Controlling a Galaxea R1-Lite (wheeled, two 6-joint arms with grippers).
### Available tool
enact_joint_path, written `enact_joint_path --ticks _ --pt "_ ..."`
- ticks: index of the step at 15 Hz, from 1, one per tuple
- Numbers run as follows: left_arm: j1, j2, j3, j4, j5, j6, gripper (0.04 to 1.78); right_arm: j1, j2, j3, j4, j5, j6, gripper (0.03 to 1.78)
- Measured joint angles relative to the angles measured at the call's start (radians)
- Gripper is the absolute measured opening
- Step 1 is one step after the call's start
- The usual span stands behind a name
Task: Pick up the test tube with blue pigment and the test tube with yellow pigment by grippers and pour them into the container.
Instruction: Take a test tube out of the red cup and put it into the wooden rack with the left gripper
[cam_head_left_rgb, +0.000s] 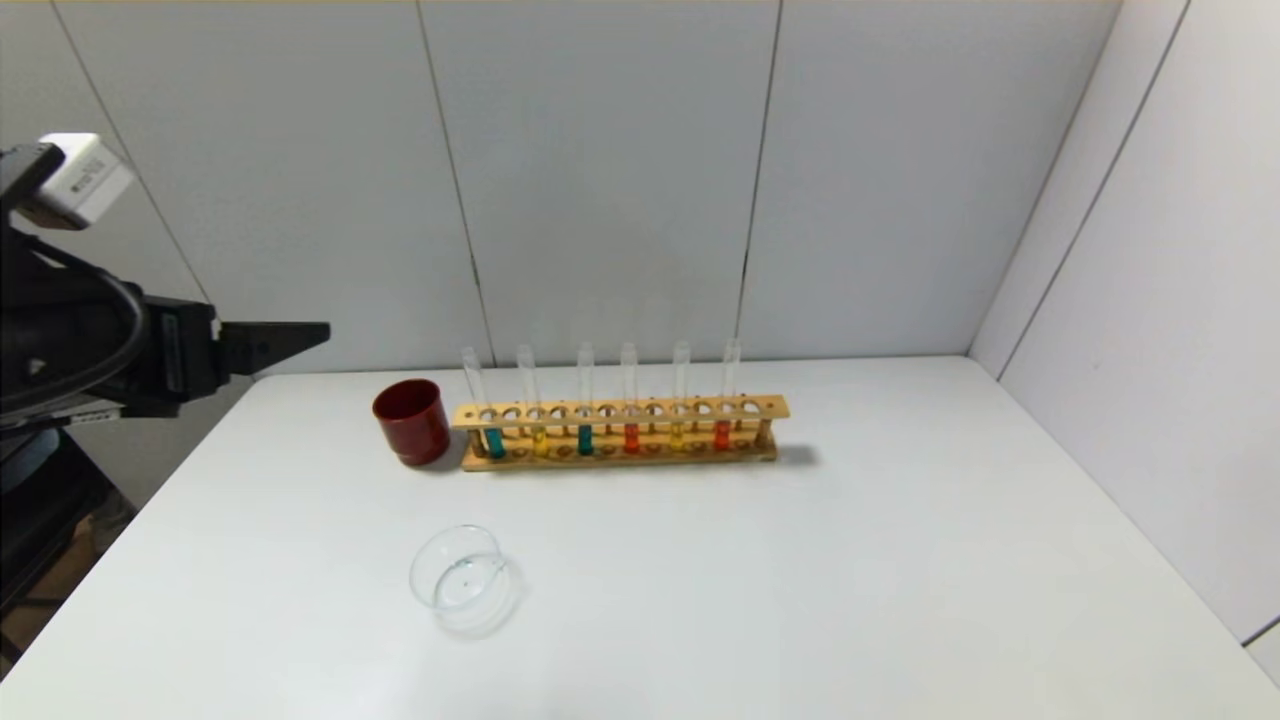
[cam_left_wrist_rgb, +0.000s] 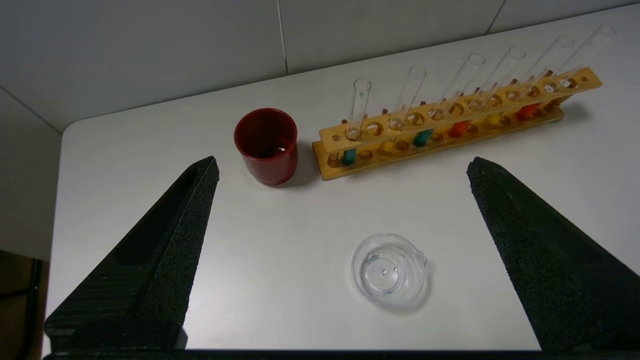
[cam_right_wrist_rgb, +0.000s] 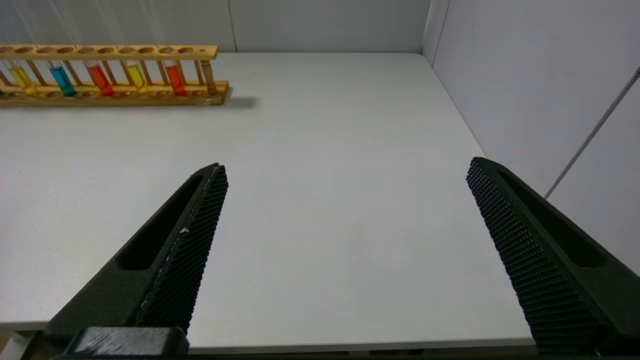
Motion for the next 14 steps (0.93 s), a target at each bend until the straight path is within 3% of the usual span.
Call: enact_joint_path --ticks 4,14 --pt "-0.009 0.186 -0.014 -0.138 -0.004 -0.002 1.75 0.000 0.000 0.000 0.000 0.000 0.000 1.75" --pt "-0.051 0.496 -0.045 -0.323 -0.006 -0.014 1.75 0.000 0.000 0.000 0.000 0.000 0.000 1.75"
